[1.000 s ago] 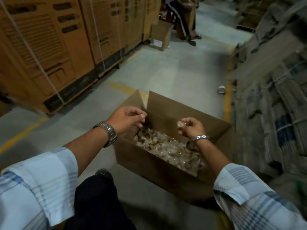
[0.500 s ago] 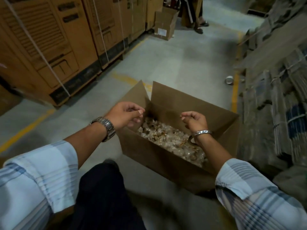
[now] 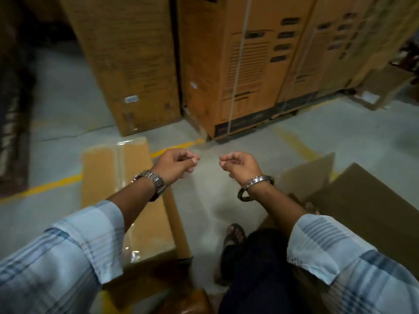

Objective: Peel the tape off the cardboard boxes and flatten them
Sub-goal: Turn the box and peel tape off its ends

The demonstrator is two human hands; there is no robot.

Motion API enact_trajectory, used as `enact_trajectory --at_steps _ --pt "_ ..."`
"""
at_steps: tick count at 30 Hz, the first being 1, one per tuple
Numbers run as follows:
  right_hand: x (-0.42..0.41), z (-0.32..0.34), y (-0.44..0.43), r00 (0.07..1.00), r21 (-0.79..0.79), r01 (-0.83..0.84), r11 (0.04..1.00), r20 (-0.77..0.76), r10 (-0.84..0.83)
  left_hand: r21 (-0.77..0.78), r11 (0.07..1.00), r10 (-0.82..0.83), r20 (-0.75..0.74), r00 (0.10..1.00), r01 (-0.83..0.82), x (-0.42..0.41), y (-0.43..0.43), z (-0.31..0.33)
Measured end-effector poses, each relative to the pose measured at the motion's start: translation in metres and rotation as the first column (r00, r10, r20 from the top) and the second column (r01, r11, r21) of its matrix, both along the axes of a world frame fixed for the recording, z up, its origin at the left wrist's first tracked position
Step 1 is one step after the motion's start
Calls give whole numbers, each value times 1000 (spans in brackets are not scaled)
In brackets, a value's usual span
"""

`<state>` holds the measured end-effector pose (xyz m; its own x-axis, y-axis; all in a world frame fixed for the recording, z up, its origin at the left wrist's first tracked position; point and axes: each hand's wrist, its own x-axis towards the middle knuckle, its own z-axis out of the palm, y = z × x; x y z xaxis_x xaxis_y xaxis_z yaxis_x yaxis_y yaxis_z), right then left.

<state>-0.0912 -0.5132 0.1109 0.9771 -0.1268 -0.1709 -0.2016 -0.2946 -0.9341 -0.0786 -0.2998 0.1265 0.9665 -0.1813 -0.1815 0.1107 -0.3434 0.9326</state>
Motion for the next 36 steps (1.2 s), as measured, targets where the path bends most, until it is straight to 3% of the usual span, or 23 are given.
enact_trajectory --at_steps 11,15,19,21,25,30,36 --pt "33 -89 216 918 -157 -371 915 -214 335 -8 905 423 -104 900 -426 -32 204 -113" --pt "41 -128 251 865 -280 -470 837 -334 374 146 866 497 -155 854 -477 -37 239 -159" --pt "47 -148 258 865 -450 -474 757 -397 306 410 794 547 -160 822 -449 -28 256 -177" --pt "49 -156 253 876 -548 -458 700 -412 250 438 793 552 -221 804 -423 -28 259 -182" --pt "45 -166 236 817 -331 -422 844 -542 196 211 854 516 -455 725 -476 -38 262 -197" --pt "40 -164 210 834 -196 -309 931 -525 166 290 852 523 -475 708 -435 -44 271 -189" --pt "25 -165 180 761 -288 -366 885 -640 106 367 900 420 -582 697 -236 -76 246 -185"
